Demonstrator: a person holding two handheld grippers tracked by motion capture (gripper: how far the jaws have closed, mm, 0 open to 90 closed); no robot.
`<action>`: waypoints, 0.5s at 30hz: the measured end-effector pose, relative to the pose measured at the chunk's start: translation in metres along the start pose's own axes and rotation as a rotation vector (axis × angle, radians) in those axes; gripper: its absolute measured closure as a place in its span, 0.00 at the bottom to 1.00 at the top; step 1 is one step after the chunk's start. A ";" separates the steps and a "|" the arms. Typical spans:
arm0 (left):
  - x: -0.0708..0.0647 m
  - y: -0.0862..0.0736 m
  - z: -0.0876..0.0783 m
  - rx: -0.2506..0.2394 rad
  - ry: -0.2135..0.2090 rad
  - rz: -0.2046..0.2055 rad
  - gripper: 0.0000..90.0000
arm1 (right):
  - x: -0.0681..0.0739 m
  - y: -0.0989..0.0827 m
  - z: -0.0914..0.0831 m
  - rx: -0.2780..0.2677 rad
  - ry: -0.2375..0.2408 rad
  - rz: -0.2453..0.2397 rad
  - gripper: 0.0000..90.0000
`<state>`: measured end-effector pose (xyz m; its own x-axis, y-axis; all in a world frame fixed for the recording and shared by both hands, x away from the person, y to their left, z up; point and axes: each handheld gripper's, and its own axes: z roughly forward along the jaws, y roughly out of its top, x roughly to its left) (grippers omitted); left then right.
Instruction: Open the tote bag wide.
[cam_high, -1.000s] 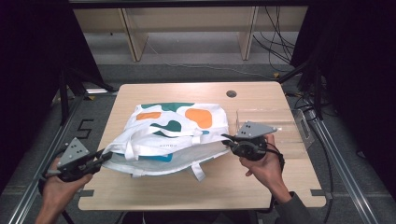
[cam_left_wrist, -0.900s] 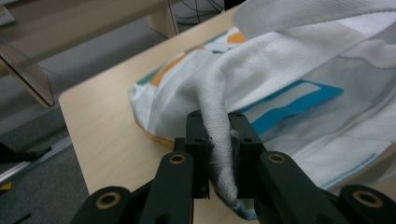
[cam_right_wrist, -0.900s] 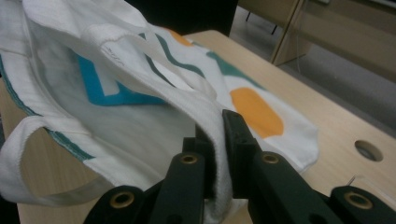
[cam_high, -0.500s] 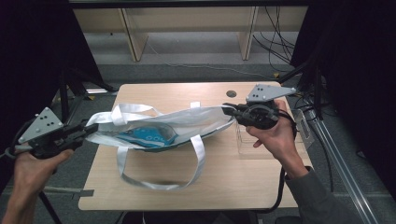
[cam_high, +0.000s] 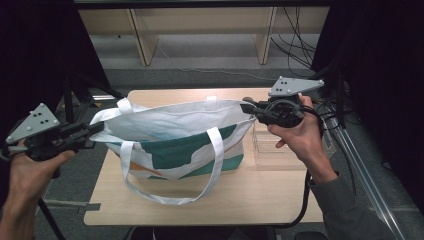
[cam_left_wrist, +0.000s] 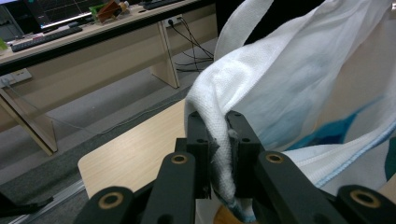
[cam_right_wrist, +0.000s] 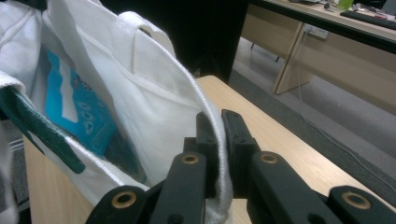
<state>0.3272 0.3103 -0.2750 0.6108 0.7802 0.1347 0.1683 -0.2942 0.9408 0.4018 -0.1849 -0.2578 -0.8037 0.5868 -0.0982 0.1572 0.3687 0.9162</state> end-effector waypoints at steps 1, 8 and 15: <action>0.000 -0.001 0.002 0.002 0.004 -0.002 0.90 | 0.000 0.000 0.000 0.000 0.000 0.000 0.96; 0.004 -0.008 0.021 0.031 0.019 -0.002 0.90 | -0.007 -0.013 0.010 0.026 -0.014 0.022 0.96; 0.014 -0.024 0.036 0.063 0.024 -0.034 0.90 | -0.009 -0.023 0.025 0.054 -0.019 0.024 0.96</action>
<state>0.3596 0.3088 -0.3066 0.5856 0.8030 0.1106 0.2376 -0.3006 0.9237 0.4200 -0.1803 -0.2879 -0.7882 0.6095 -0.0845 0.2076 0.3927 0.8959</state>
